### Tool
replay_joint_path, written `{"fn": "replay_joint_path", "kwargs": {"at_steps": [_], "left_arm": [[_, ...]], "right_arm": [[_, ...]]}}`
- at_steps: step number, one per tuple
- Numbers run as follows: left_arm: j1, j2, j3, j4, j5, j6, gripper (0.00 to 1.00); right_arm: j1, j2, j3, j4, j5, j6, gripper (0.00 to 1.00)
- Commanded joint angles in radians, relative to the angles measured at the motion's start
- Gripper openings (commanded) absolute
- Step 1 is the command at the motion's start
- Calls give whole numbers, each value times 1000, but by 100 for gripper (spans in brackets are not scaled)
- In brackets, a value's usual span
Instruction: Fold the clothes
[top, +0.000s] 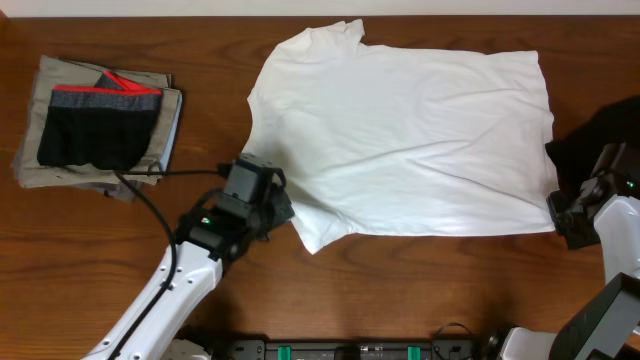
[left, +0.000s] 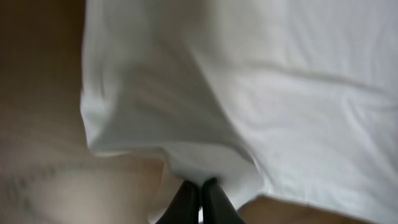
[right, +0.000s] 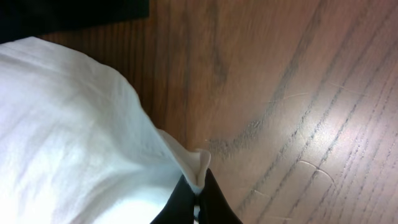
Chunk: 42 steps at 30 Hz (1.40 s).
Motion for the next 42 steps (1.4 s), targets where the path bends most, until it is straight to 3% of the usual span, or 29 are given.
{"fn": "replay_joint_path", "kwargs": {"at_steps": [1, 15, 25, 42], "left_arm": [[52, 2, 13, 40, -47, 89, 6], [124, 121, 13, 304, -74, 156, 6], [124, 225, 13, 466, -82, 227, 6], [125, 250, 13, 634, -281, 323, 6]], "right_arm": [[-12, -7, 2, 5, 23, 16, 2], [6, 43, 0, 77, 18, 39, 2], [100, 96, 0, 227, 15, 46, 2], [121, 203, 0, 391, 21, 94, 2]]}}
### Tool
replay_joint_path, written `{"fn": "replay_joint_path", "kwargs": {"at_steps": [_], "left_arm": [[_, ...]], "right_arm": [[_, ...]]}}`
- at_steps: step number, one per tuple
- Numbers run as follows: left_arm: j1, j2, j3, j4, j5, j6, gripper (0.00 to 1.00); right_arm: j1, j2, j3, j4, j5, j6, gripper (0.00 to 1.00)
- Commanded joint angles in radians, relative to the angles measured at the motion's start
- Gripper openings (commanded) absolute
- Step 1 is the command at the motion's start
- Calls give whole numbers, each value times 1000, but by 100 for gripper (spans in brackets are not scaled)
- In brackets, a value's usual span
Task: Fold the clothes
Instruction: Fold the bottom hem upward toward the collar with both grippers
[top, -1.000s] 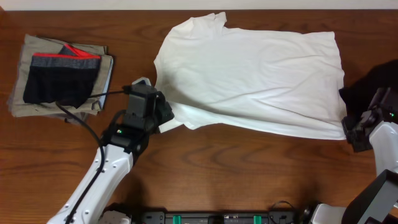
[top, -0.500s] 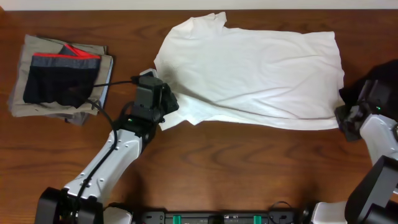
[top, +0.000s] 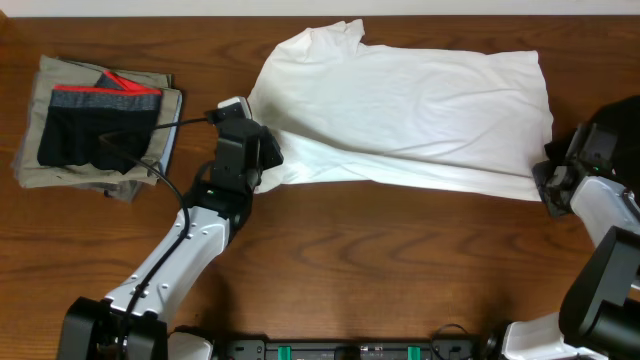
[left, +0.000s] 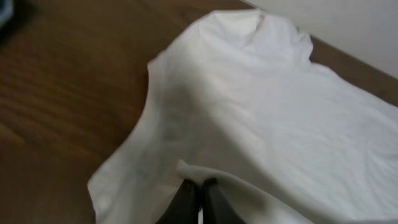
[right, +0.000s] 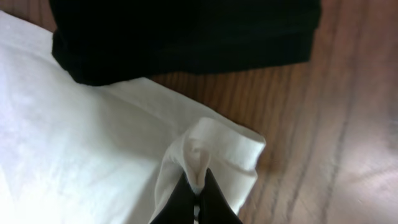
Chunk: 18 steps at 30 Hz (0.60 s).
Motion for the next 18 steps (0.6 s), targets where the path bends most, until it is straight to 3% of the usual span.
{"fn": "replay_joint_path", "kwargs": {"at_steps": [1, 18], "left_arm": [[7, 24, 13, 26, -76, 47, 6], [7, 211, 13, 191, -83, 104, 6]], "right_arm": [[9, 24, 0, 20, 19, 18, 2], [9, 26, 0, 164, 10, 18, 1]]}}
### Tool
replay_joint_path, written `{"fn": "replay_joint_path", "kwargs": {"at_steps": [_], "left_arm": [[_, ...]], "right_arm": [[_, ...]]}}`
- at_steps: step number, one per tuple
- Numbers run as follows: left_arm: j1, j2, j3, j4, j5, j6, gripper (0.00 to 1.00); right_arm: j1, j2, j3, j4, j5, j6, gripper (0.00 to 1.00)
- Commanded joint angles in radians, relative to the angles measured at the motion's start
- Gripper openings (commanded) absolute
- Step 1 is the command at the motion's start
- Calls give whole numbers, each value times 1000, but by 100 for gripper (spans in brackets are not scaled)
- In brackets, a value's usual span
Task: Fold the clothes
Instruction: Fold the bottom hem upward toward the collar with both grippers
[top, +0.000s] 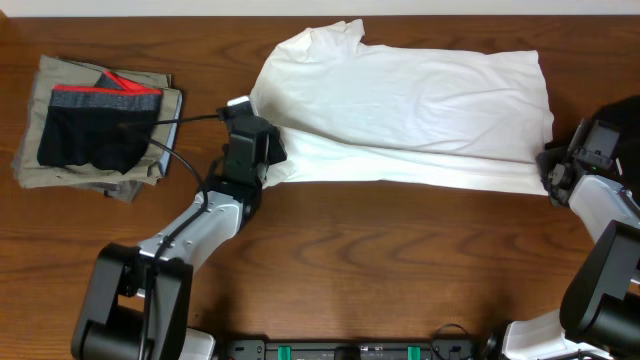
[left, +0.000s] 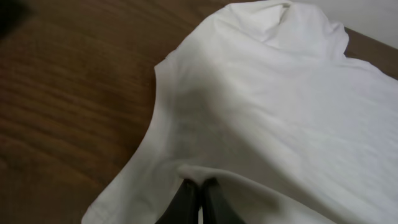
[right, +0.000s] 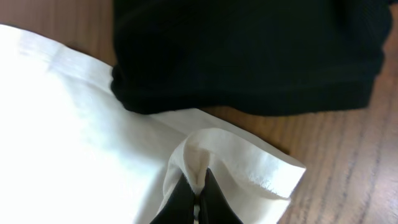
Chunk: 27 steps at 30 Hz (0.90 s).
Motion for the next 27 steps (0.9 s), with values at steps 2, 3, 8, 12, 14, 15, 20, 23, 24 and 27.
{"fn": "replay_joint_path", "kwargs": {"at_steps": [2, 3, 8, 12, 14, 15, 20, 23, 24, 27], "left_arm": [[7, 33, 13, 39, -35, 53, 6], [7, 39, 13, 50, -35, 53, 6], [7, 63, 13, 114, -39, 53, 6], [7, 70, 13, 126, -58, 53, 6], [7, 72, 13, 126, -58, 53, 6], [7, 72, 13, 126, -62, 53, 6], [7, 74, 13, 125, -80, 79, 14], [7, 74, 13, 126, -80, 113, 49], [7, 74, 13, 126, -80, 122, 65], [7, 74, 13, 127, -80, 143, 82]], "right_arm": [[8, 7, 1, 37, 18, 17, 2], [8, 7, 1, 48, 18, 17, 2], [9, 13, 1, 108, -2, 17, 1], [22, 36, 1, 157, -27, 17, 3], [32, 51, 1, 174, -34, 18, 3], [39, 62, 1, 182, -34, 18, 3], [72, 116, 1, 224, -34, 17, 8], [80, 132, 1, 236, -29, 17, 22], [79, 132, 1, 237, -26, 17, 24], [76, 126, 5, 238, -19, 8, 43]]}}
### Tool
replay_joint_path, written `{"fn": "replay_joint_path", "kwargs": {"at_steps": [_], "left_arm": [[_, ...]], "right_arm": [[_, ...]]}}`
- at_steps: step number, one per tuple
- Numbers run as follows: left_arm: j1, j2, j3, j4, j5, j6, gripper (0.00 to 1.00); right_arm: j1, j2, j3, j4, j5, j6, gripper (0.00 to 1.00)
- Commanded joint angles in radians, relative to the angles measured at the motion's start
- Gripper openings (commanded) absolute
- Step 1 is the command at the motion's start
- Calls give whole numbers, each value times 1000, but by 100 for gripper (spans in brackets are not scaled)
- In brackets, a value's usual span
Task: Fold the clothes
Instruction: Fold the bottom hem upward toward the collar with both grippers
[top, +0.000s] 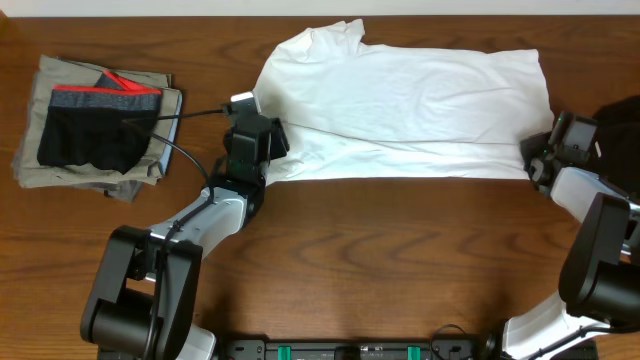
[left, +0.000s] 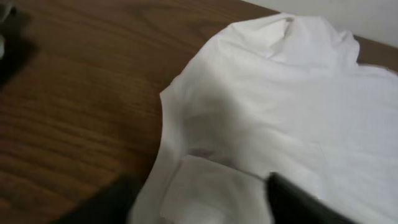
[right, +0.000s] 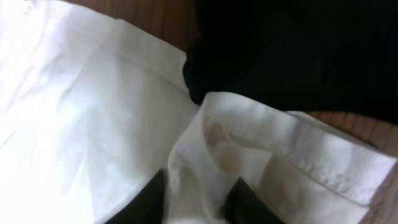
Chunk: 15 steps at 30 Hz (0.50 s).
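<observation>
The white t-shirt (top: 400, 110) lies across the far half of the table, its near half folded up over the rest. My left gripper (top: 260, 150) rests at the shirt's left end. It is open, with the folded sleeve corner (left: 205, 186) lying loose between its spread fingers (left: 298, 202). At the shirt's right end my right gripper (top: 545, 160) is also open, its fingers (right: 146, 199) standing on either side of a bunched hem corner (right: 217, 143).
A stack of folded clothes (top: 95, 120), with a black and red garment on top, sits at the far left. A black garment (top: 615, 120) lies at the right edge, touching the shirt's hem (right: 336, 168). Bare wooden table (top: 400, 260) fills the near half.
Both grippers were shut on the shirt's folded edge and are now open, with the cloth lying loose between their fingers. The folded edge sits slightly farther up the shirt.
First the shirt lay spread flat, with both grippers shut on its near corners. Then the near edge was over the shirt's middle, still held at both ends. It was farther up after that, and now it lies released on the shirt.
</observation>
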Motion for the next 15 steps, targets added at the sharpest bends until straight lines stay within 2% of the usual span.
{"fn": "replay_joint_path", "kwargs": {"at_steps": [1, 3, 5, 6, 10, 12, 15], "left_arm": [[7, 8, 13, 10, -24, 40, 87], [9, 7, 17, 19, -25, 55, 92], [8, -3, 32, 14, -24, 64, 98], [8, -18, 39, 8, -24, 64, 99], [8, -114, 55, -88, -19, 58, 99], [8, -172, 62, -177, 4, 41, 99], [8, -261, 79, -357, 84, -14, 99]], "right_arm": [[3, -3, 9, 2, 20, -20, 47], [-1, -11, 22, -8, 15, -47, 54], [-2, -34, 45, -42, 13, -74, 68], [-2, -49, 59, -63, 13, -87, 74], [-2, -134, 131, -168, 16, -163, 87], [-1, -186, 183, -258, 16, -185, 89], [8, -252, 267, -383, -54, -257, 87]]}}
